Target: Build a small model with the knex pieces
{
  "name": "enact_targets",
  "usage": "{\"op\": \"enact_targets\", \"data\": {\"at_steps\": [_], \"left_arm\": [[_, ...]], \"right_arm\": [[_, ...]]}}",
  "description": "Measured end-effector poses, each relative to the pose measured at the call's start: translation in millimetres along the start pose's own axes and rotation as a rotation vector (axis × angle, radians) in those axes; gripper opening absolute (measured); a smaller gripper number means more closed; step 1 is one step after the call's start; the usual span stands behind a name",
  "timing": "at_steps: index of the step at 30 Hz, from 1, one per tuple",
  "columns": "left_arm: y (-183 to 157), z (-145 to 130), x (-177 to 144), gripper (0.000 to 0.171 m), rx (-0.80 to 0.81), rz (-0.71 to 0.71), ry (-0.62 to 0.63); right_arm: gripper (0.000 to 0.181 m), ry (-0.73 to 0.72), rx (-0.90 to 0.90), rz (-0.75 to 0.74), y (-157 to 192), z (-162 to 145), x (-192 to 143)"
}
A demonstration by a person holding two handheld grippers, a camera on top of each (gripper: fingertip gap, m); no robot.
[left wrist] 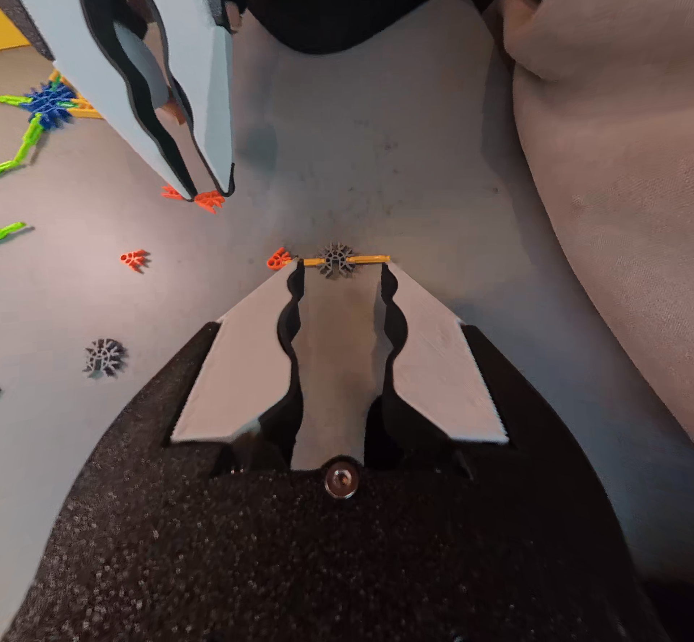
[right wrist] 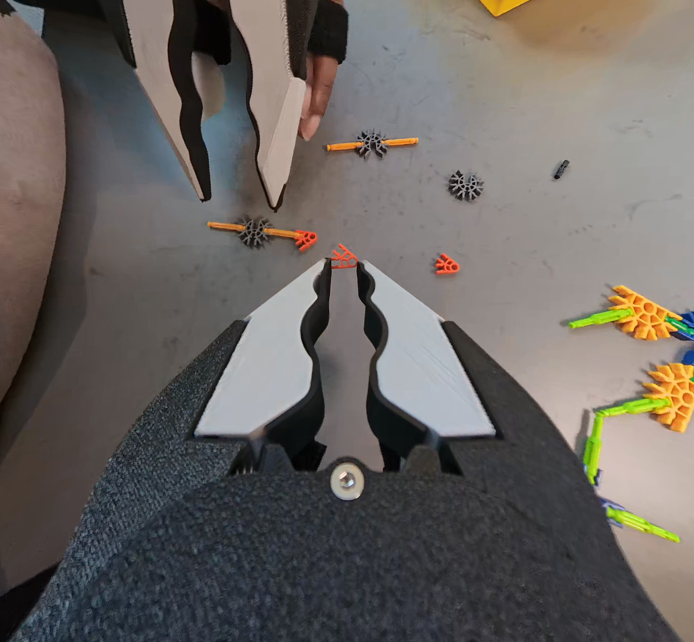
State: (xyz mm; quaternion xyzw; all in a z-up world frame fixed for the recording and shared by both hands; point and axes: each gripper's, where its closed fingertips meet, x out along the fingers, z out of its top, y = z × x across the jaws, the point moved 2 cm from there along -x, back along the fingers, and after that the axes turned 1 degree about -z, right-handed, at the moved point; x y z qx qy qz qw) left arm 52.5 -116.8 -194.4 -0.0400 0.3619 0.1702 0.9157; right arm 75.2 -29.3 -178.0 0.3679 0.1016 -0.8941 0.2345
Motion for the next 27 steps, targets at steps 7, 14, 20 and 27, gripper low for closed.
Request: {"op": "enact_targets", "data": {"at_steps": [7, 14, 20, 27], "left_arm": [[11.0, -4.3, 15.1, 0.040, 0.249, -0.229, 0.249], [13.7, -4.4, 14.5, 0.023, -0.078, -0.213, 0.253], [21.7, -9.1, 8.2, 0.022, -0.643, 0.184, 0.088], [1.8, -3.5, -4.2, 0.028, -0.695, 0.319, -0.051]], "right_arm": [[0.011, -0.037, 0.047, 0.056, 2.1, -13.8, -14.5], [0.011, -0.051, 0.044, 0.054, 6.6, -18.5, -17.3], [0.011, -0.015, 0.034, 0.009, 11.6, -9.4, -3.8], [0.011, 0.093, 0.094, -0.007, 20.8, -13.1, 19.4]]}}
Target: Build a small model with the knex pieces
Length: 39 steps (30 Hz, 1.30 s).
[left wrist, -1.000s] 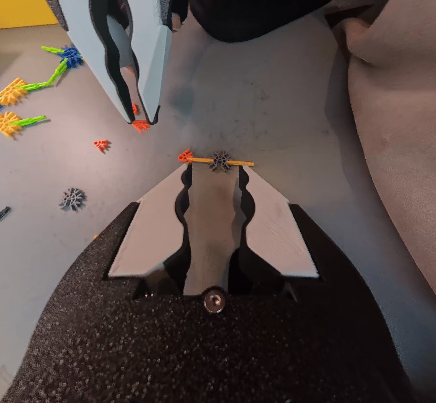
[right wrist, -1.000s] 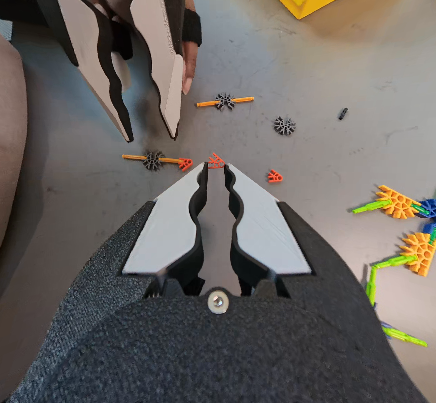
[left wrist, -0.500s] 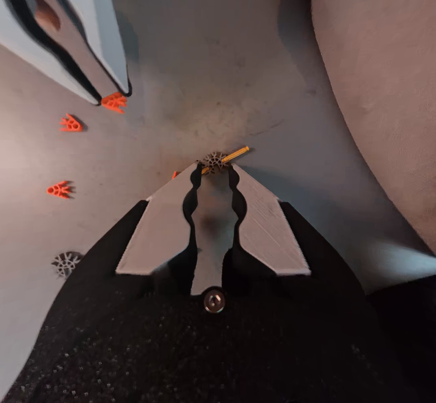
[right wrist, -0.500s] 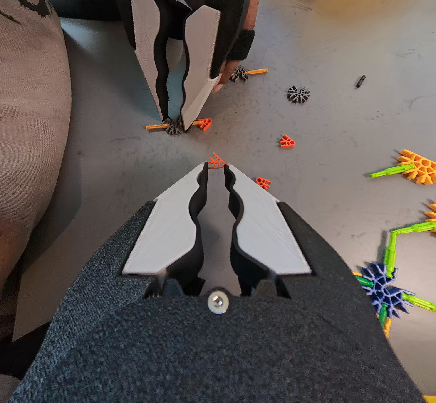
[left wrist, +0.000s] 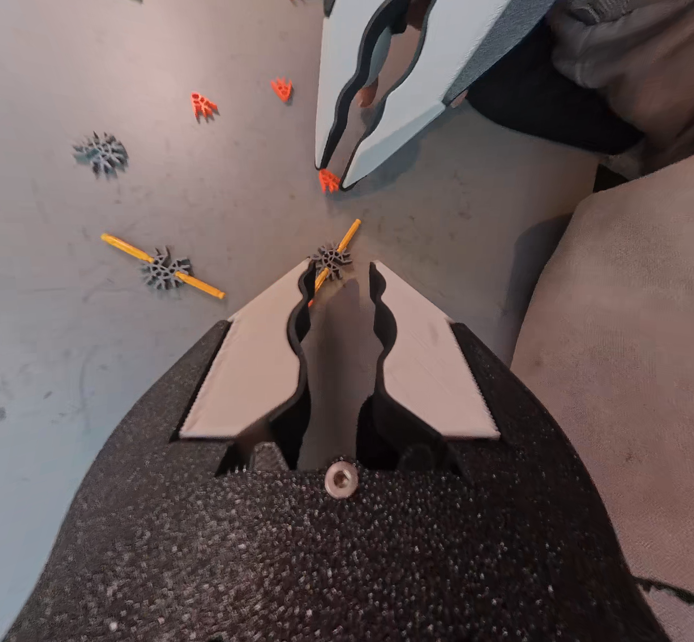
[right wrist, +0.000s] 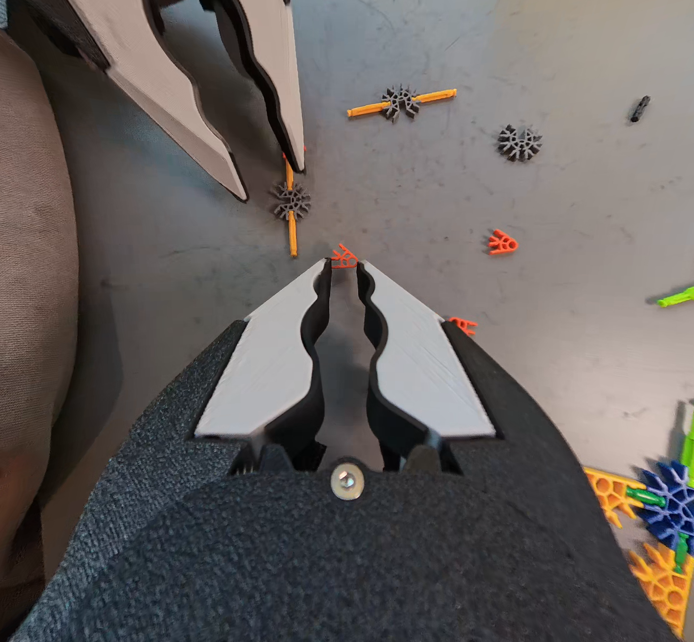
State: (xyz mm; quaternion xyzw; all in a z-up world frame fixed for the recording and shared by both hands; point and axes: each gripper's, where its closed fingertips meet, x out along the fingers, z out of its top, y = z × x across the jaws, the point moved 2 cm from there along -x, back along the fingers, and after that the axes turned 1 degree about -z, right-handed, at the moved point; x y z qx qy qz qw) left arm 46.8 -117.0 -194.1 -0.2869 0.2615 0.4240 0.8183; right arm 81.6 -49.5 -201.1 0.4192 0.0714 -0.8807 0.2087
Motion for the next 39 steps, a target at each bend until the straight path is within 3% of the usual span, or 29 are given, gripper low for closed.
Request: {"op": "enact_targets", "data": {"at_steps": [5, 7, 12, 20, 24, 31, 39], "left_arm": [[25.9, -3.7, -10.3, 0.027, 0.332, 0.067, 0.083], [28.4, -9.3, -5.0, 0.025, 0.419, 0.030, 0.117], [22.2, -11.2, 0.8, 0.019, 0.397, -0.067, 0.088], [19.8, -10.1, -3.9, 0.023, 0.392, -0.066, 0.025], [18.7, -9.1, 0.4, 0.023, 0.399, -0.070, 0.023], [17.6, -11.2, 5.6, 0.004, 0.415, -0.071, 0.033], [16.9, -11.6, 5.7, 0.004, 0.396, -0.046, 0.035]], "right_arm": [[0.011, 0.069, 0.018, -0.025, 4.6, -4.5, 4.7], [0.012, 0.099, 0.018, -0.033, 7.2, -6.3, 3.1], [0.019, 0.125, -0.021, 0.013, 16.6, -11.3, -3.7], [0.019, 0.061, -0.197, 0.125, 12.7, -2.9, -2.5], [0.016, 0.086, -0.209, 0.152, 9.1, -5.3, 3.6], [0.006, 0.058, -0.194, 0.163, 15.4, -6.6, 3.1], [0.006, 0.035, -0.131, 0.132, 20.1, -1.1, -0.8]]}}
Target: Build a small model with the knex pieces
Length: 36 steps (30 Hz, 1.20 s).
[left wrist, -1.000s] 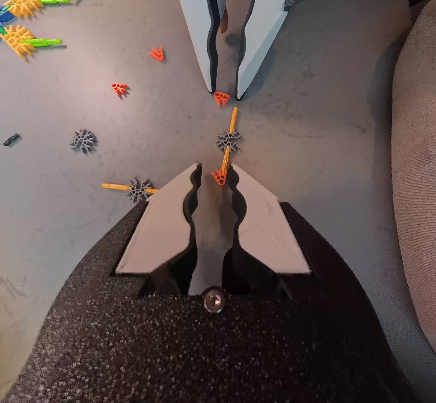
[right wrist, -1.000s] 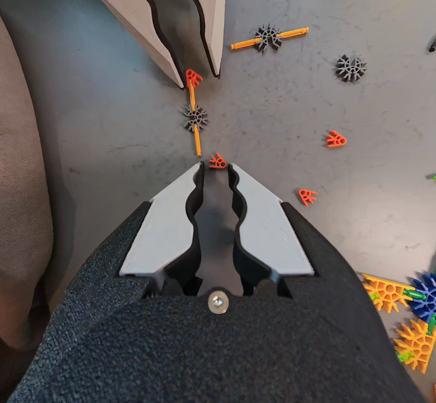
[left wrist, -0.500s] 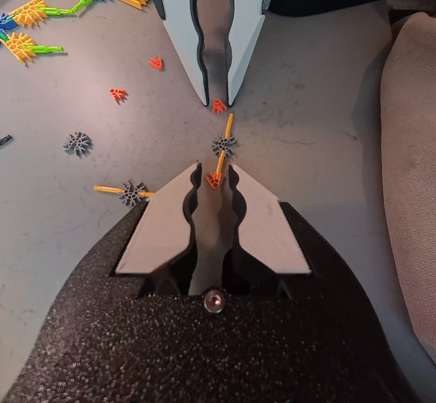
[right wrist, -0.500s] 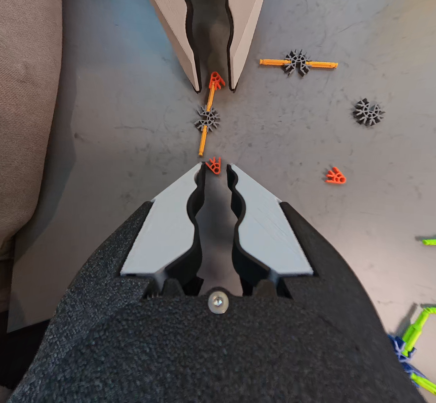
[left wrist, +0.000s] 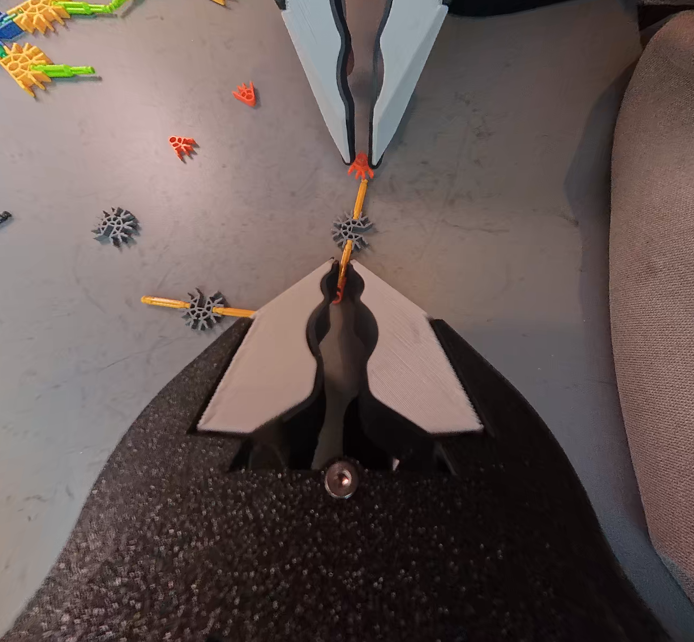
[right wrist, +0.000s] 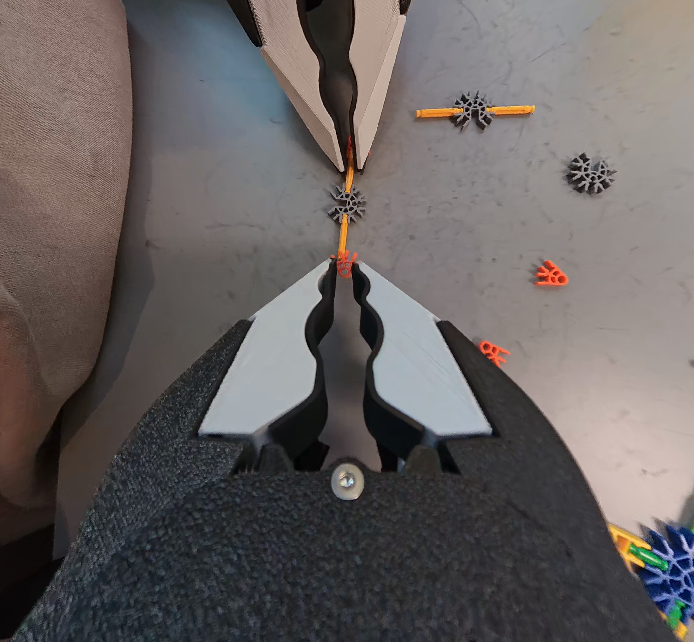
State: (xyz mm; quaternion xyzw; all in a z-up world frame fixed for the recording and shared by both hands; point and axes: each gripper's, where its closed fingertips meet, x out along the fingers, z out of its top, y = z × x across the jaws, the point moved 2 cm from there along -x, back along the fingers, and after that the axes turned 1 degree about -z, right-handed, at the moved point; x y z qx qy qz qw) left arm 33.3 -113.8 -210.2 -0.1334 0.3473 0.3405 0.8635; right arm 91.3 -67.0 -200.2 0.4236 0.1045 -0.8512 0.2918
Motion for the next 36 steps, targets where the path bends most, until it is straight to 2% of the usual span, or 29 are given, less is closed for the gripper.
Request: {"op": "enact_targets", "data": {"at_steps": [21, 27, 30, 36], "left_arm": [[-3.0, -1.5, -1.8, 0.004, 0.001, 0.055, 0.028], [-3.4, -2.3, -2.7, 0.004, 0.002, 0.060, 0.026], [-3.4, -2.3, -2.8, 0.004, 0.000, 0.060, 0.026], [-3.7, -2.3, -2.9, 0.004, -0.005, 0.063, 0.026]], "right_arm": [[0.002, 0.061, 0.180, -0.076, -6.1, 1.6, 4.4], [0.003, 0.037, 0.098, -0.084, -4.1, 9.2, -3.3], [0.003, 0.058, 0.018, -0.091, 0.5, 11.2, -2.4], [0.000, 0.099, -0.014, -0.083, -2.5, 8.9, 4.3]]}}
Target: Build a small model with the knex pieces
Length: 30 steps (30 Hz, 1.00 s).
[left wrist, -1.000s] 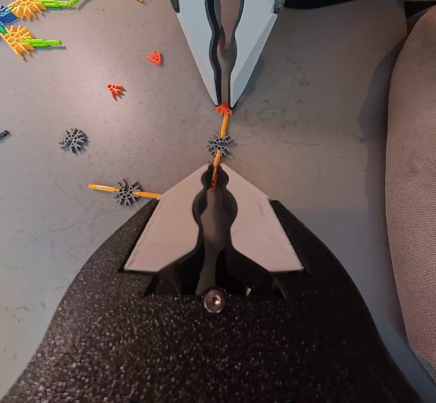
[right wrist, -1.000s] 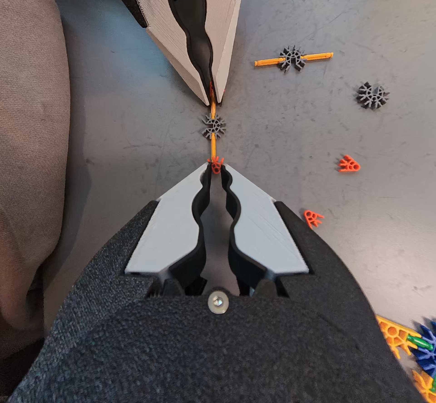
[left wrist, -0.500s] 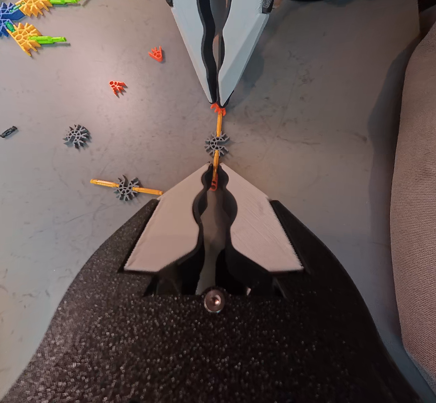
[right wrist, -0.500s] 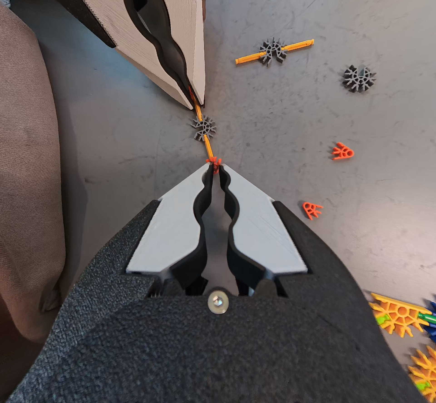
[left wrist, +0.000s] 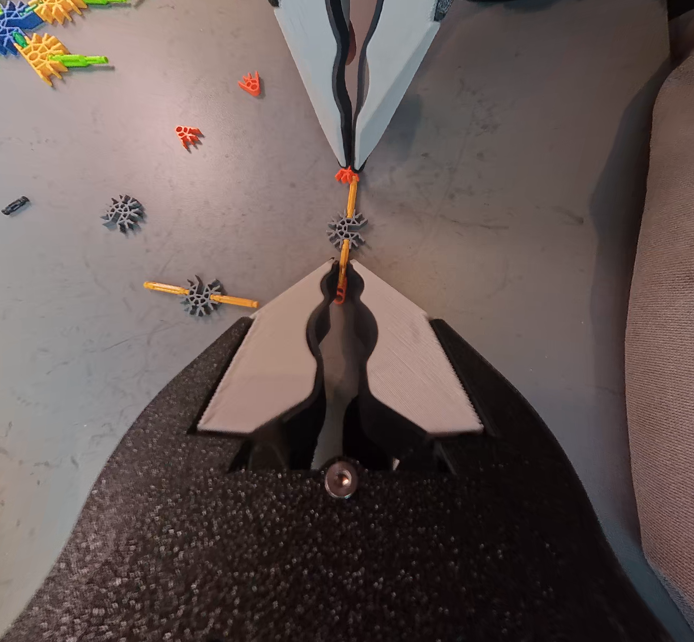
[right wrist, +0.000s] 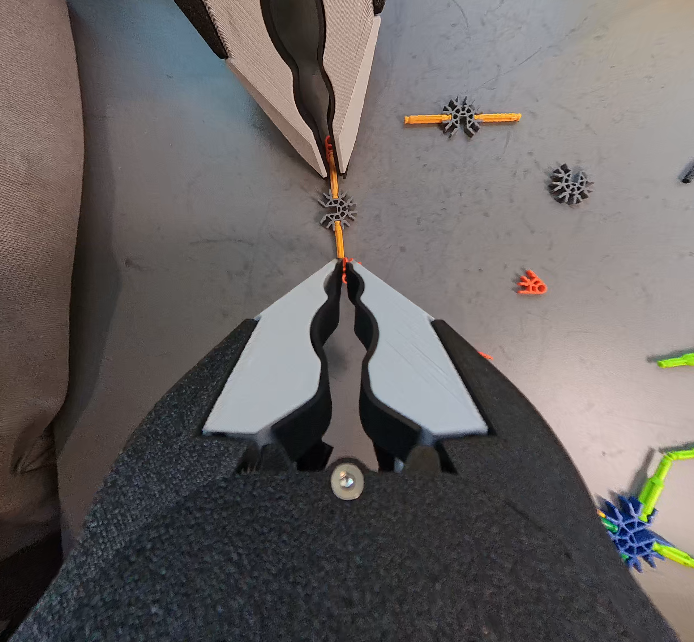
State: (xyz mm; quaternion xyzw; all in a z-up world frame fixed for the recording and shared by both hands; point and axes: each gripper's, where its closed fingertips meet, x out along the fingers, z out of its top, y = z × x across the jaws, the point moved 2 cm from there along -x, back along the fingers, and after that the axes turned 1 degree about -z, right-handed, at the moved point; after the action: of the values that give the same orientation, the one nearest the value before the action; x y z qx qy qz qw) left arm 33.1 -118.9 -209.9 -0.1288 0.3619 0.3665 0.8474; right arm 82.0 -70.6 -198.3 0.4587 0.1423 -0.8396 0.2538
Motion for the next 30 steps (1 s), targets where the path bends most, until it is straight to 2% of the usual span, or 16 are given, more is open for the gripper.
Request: {"op": "enact_targets", "data": {"at_steps": [13, 22, 25, 27, 30], "left_arm": [[-1.6, 0.1, 0.3, 0.003, -0.028, -0.012, -0.008], [-1.7, -0.2, 0.1, 0.003, -0.056, -0.026, -0.015], [-1.0, -0.5, -0.2, 0.003, -0.056, -0.029, -0.018], [-0.9, -0.4, -0.1, 0.003, -0.042, -0.026, -0.024], [0.2, 0.0, 0.1, 0.006, -0.016, -0.021, -0.033]], "right_arm": [[0.000, 0.179, -0.018, 0.068, 1.2, -0.7, 7.1], [0.000, 0.258, -0.095, 0.039, 2.0, 1.1, 8.6], [0.000, 0.183, -0.084, 0.019, 1.7, 0.5, 7.5], [0.014, 0.083, -0.003, 0.053, 4.6, -0.3, 3.6], [0.022, -0.019, 0.092, 0.035, -1.0, -8.8, -5.9]]}}
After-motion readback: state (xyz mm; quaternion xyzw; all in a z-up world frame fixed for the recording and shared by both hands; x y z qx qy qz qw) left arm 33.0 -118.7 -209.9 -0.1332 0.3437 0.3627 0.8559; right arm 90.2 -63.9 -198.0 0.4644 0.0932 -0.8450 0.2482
